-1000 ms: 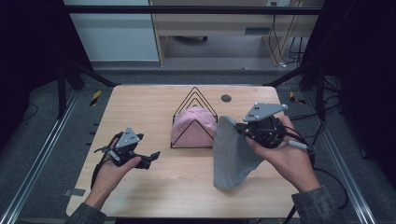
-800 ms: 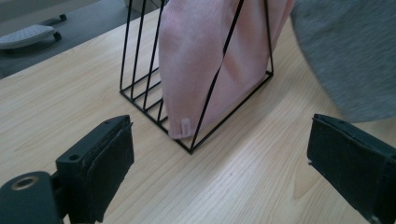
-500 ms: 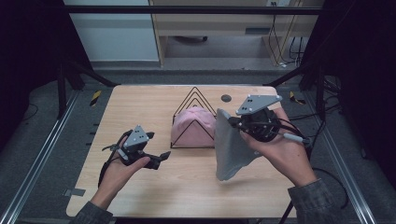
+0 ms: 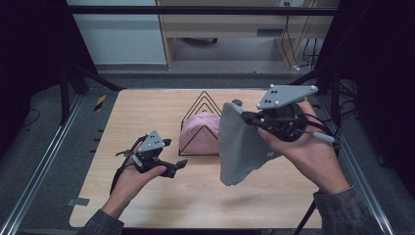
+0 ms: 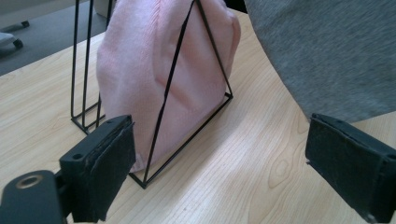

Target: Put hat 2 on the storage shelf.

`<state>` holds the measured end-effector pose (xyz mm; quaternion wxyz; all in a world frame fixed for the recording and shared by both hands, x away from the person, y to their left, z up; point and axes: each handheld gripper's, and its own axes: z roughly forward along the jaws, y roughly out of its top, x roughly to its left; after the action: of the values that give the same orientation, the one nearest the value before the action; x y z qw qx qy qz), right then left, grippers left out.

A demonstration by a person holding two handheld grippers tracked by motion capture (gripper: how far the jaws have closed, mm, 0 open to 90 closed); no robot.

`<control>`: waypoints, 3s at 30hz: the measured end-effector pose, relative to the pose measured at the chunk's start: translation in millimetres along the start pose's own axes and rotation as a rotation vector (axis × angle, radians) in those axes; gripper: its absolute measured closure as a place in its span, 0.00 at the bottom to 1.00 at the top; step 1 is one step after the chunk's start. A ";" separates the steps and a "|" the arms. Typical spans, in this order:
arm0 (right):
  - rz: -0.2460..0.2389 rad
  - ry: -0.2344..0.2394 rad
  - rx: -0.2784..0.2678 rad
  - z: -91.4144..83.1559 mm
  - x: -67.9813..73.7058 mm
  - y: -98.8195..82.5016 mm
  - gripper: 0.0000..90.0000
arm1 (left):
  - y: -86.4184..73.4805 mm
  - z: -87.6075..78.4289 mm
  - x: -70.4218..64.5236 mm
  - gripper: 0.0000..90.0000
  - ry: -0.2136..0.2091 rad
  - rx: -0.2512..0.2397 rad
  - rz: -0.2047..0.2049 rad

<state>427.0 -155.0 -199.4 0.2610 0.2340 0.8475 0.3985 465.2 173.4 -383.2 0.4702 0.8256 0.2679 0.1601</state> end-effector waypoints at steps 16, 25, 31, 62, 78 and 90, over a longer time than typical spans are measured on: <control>-0.066 0.022 -0.030 4.6 12.6 42.3 1.00 | 16.8 8.2 -10.0 0.17 -0.043 -0.020 0.013; -0.096 0.057 -0.037 22.4 25.0 59.2 0.99 | 17.0 11.5 -8.1 0.18 -0.068 -0.014 0.022; -0.113 0.076 -0.031 30.3 32.8 64.1 0.99 | 16.4 11.9 -1.7 0.19 -0.096 -0.008 0.013; -0.100 0.085 -0.003 39.4 30.4 46.2 0.99 | 19.8 30.2 1.7 0.95 -0.213 -0.020 0.042; -0.041 0.062 -0.001 39.7 13.5 25.6 0.99 | 27.7 -0.3 11.8 0.97 -0.140 -0.013 0.038; 0.047 0.063 -0.059 35.7 -9.0 18.4 0.99 | 66.6 -29.1 21.1 0.97 -0.068 -0.008 0.059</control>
<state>459.7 -130.1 -201.9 0.2318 0.2334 0.8375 0.4364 486.6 178.4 -310.8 0.4772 0.8362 0.2268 0.1468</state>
